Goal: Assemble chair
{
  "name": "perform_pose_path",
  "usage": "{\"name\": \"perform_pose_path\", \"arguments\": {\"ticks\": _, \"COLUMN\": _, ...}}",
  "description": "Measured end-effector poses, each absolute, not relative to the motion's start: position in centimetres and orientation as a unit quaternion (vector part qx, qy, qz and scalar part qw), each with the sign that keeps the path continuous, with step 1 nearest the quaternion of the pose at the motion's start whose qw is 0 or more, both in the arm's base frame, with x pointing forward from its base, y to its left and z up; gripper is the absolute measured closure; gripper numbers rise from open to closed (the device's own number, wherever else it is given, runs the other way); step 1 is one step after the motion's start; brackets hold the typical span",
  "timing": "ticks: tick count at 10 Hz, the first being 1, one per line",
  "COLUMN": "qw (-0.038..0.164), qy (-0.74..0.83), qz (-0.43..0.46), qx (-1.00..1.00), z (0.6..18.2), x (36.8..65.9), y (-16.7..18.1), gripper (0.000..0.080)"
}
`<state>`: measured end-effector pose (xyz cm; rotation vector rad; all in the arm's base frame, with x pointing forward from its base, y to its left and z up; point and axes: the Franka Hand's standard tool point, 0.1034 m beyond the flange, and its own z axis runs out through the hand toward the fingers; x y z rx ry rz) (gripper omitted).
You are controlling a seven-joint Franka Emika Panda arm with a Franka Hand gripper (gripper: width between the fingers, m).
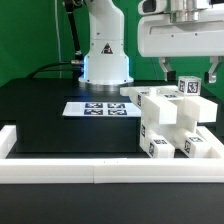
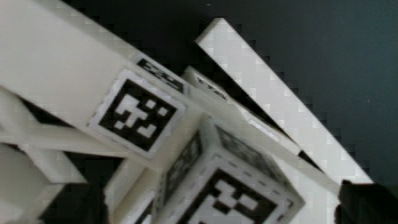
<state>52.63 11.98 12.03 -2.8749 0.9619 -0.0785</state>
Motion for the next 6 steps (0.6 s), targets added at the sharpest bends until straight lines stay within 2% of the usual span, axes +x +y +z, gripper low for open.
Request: {"name": "perform_pose_path", "arguments": {"ticks": 6, "qw": 0.046, "qy": 0.074, "qz": -0.038, "qx": -0.995, "z": 11.98, "x": 52.66, "y": 11.76, "gripper": 0.015}}
